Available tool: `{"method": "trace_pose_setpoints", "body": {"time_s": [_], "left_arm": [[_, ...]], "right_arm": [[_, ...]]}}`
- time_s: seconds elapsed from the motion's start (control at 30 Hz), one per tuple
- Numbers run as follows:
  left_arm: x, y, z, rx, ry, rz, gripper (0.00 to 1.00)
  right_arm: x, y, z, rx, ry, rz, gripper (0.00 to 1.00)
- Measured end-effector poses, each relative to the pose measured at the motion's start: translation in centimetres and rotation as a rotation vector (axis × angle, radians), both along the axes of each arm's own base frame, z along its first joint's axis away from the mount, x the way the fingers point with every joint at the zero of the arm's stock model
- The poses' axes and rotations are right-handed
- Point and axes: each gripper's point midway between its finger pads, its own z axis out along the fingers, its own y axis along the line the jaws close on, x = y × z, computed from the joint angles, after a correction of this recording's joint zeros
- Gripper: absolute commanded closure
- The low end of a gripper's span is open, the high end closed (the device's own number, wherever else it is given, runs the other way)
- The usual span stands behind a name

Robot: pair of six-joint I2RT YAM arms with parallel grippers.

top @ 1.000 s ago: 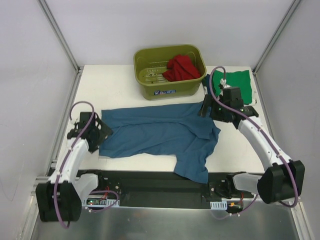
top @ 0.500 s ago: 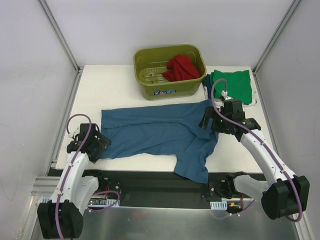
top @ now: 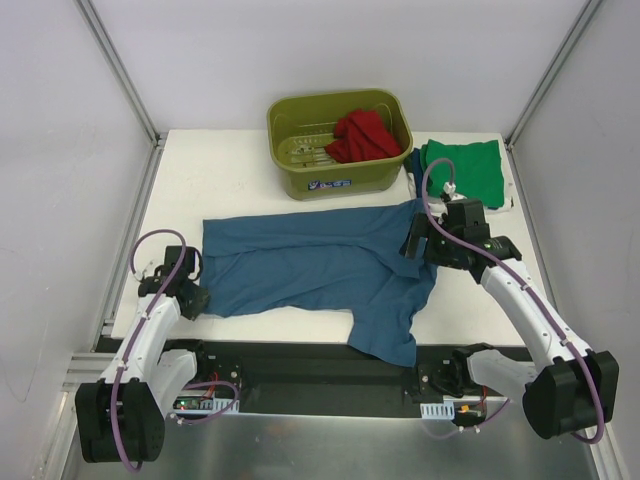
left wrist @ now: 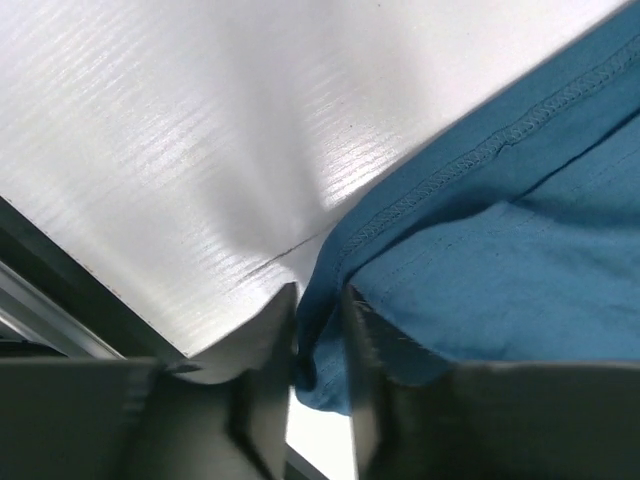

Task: Fold and stack the t-shirts
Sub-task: Grap the side of the flattened tshirt closest away from the robot with both arms

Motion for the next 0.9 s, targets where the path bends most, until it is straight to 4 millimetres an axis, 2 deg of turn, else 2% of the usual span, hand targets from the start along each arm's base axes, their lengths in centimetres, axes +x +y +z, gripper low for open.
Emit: {"method": "trace_pose_setpoints", "body": {"time_s": [0.03, 0.07, 0.23, 0.37, 0.43, 0.57, 0.67, 0.73, 0.9], "left_arm": [[0.0, 0.0, 0.0, 0.002, -0.001, 0.005, 0.98], [0.0, 0.1, 0.0, 0.002, -0.002, 0.011, 1.0], [0.0, 0.4, 0.0, 0.018, -0.004, 0.017, 1.0], [0.1, 0.5, 0.3, 0.022, -0.019, 0.018, 1.0], [0.3, 0.5, 0.5, 0.023, -0.036, 0.018, 1.0], [0.7, 0.5, 1.2, 0.025, -0.087, 0.018, 1.0], [1.2, 0.5, 1.7, 0.026, -0.124, 0.015, 1.0], [1.4, 0.5, 2.0, 0.027, -0.143, 0.014, 1.0], [1.6, 0.5, 2.0, 0.029, -0.168, 0.005, 1.0]], "right_arm": [[0.0, 0.0, 0.0, -0.002, 0.0, -0.001, 0.03], [0.0, 0.0, 0.0, -0.002, 0.001, -0.002, 0.03], [-0.5, 0.0, -0.4, 0.002, 0.009, 0.007, 0.03], [-2.4, 0.4, -0.1, 0.051, -0.041, 0.048, 0.03], [-3.4, 0.3, 1.6, 0.078, -0.13, 0.053, 0.03], [-3.6, -1.5, 6.7, 0.113, -0.336, -0.074, 0.03], [-3.5, -2.5, 8.4, 0.091, -0.376, -0.124, 0.03], [-3.7, -2.2, 8.5, 0.095, -0.355, -0.105, 0.03], [-5.5, -0.9, 7.0, 0.123, -0.26, -0.026, 0.03]]}}
